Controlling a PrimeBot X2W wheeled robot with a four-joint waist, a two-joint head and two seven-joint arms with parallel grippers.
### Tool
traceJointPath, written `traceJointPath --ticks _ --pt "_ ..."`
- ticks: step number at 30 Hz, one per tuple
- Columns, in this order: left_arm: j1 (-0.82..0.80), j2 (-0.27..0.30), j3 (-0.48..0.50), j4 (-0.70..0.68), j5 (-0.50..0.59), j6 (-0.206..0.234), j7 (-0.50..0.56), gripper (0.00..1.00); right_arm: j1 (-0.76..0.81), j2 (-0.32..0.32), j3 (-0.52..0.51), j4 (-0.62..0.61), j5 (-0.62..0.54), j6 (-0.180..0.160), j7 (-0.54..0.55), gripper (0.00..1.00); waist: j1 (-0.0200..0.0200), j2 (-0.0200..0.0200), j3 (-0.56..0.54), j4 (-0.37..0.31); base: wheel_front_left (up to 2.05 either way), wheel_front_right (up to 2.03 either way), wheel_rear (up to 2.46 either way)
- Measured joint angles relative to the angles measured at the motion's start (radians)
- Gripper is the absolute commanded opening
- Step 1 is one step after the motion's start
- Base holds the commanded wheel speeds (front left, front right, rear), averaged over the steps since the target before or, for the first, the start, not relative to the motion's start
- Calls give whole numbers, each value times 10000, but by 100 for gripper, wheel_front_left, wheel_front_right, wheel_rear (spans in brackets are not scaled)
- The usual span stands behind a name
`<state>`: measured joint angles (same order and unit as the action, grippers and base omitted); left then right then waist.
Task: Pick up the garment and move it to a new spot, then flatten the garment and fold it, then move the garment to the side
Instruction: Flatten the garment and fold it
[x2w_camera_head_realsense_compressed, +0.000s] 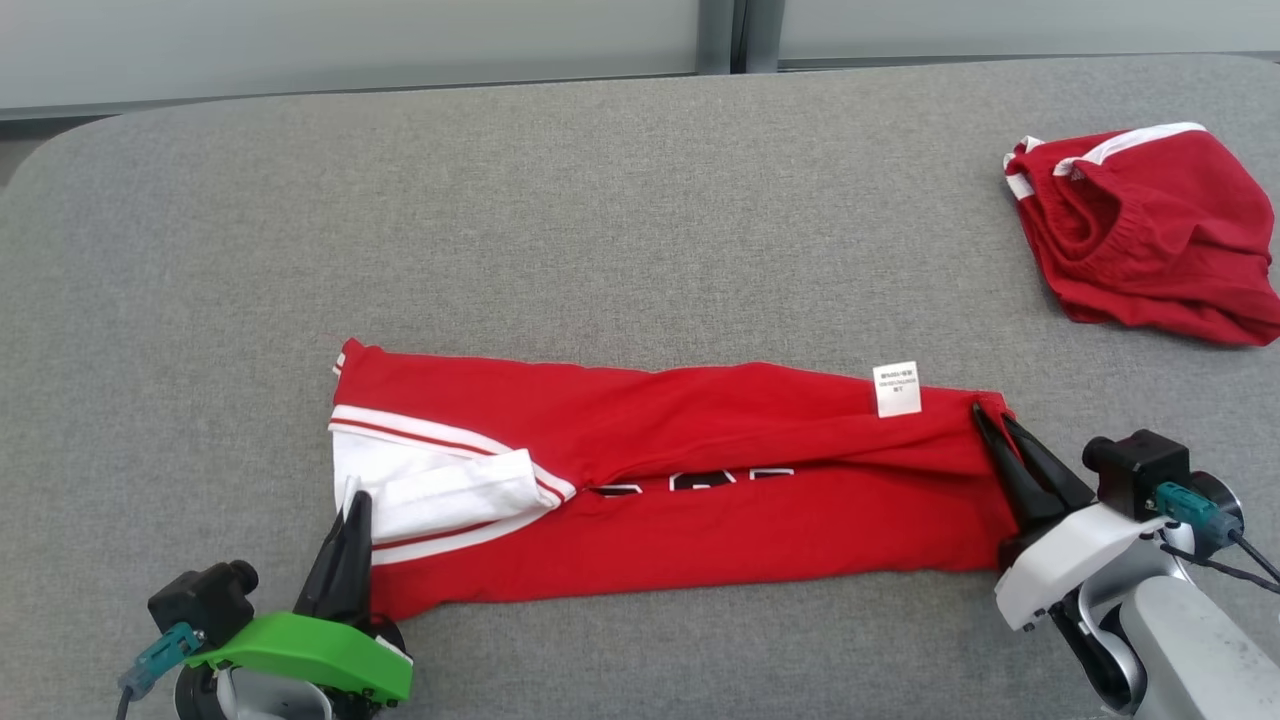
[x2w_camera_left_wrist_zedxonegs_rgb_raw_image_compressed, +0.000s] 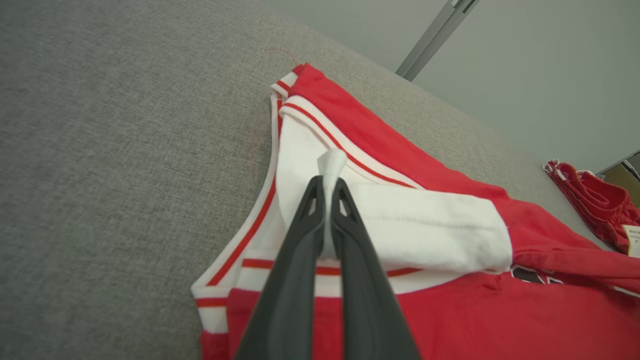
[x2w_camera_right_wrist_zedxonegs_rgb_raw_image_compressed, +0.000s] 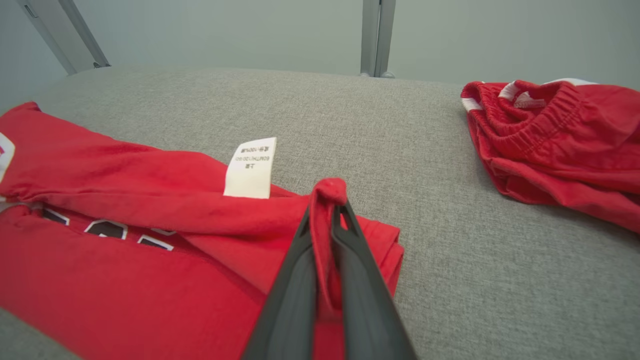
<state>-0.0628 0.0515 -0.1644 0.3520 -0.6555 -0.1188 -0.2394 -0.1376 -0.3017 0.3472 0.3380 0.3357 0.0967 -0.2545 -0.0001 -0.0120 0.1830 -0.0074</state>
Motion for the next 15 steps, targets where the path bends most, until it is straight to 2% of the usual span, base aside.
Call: traceJointPath --ticks 3,5,6,7,8,9,15 --pt "124 0 10 -102 -50 19 35 0 163 -59 113 -59 -320 15 0 22 0 0 6 -45 0 0 0" --pt "160 2 29 -148 -77 63 102 0 245 -104 157 -136 -491 38 0 34 0 0 15 -76 0 0 0" --pt "201 2 35 -178 -82 142 132 4 254 -113 161 -155 -550 63 0 43 0 0 20 -90 0 0 0" --pt "257 6 38 -205 -90 163 203 27 260 -138 173 -219 -642 71 0 62 0 0 26 -104 0 0 0" --pt "312 6 38 -257 -90 222 203 49 264 -144 167 -278 -719 71 0 95 0 0 30 -117 0 0 0" --pt "370 6 42 -324 -90 226 230 100 272 -142 155 -328 -750 71 0 100 0 0 34 -129 0 0 0" --pt "858 46 297 -644 -136 491 420 100 751 -270 184 -621 -1160 81 0 100 0 0 39 -188 0 0 0"
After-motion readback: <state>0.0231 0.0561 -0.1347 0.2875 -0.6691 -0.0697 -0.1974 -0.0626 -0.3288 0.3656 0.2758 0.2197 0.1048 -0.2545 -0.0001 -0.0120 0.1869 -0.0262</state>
